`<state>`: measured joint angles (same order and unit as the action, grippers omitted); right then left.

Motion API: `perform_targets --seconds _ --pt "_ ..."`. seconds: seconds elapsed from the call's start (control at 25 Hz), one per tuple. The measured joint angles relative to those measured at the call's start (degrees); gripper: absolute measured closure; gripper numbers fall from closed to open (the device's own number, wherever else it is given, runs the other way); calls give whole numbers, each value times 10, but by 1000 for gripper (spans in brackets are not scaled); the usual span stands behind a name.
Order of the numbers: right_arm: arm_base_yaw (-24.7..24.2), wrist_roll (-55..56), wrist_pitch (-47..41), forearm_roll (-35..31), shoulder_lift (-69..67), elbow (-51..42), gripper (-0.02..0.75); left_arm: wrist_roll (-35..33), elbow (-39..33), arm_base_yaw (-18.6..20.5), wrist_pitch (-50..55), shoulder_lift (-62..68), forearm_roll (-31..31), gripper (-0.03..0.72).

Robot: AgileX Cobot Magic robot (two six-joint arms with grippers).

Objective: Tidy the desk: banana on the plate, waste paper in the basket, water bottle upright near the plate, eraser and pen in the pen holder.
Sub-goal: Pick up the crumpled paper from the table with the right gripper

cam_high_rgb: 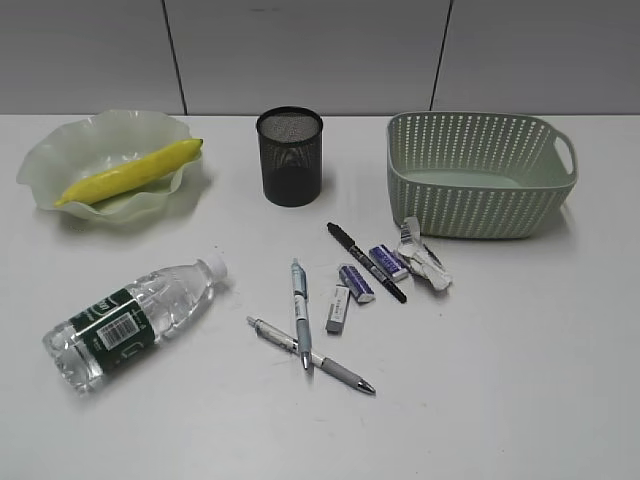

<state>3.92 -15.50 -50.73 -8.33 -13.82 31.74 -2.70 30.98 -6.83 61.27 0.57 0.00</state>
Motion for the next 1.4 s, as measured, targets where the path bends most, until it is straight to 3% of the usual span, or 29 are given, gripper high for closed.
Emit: perform_targets --seconds 0.12,0.24,0.36,0.6,0.76,0.92,1.24,1.32,1.4 --pt "9 -130 37 -113 -115 12 344 0 -1 1 -2 0 0 221" --pt "40 -236 94 -179 -226 25 344 0 -1 1 -4 0 0 221" --pt "80 -312 149 -191 -351 35 325 0 -1 1 -4 0 0 225" --pt "182 -375 314 -197 -557 37 193 0 -1 1 -5 0 0 228" --pt "200 -376 422 -218 -690 40 168 0 -1 1 -5 0 0 230" --pt "202 -377 466 -239 -819 70 164 0 -1 1 -5 0 0 231" --pt "203 -377 503 -271 -963 163 175 0 -1 1 -5 0 0 231" --pt "203 -377 507 -279 -973 176 223 0 -1 1 -5 0 0 231" --pt "203 -377 507 -281 -977 183 332 0 -1 1 -5 0 0 231"
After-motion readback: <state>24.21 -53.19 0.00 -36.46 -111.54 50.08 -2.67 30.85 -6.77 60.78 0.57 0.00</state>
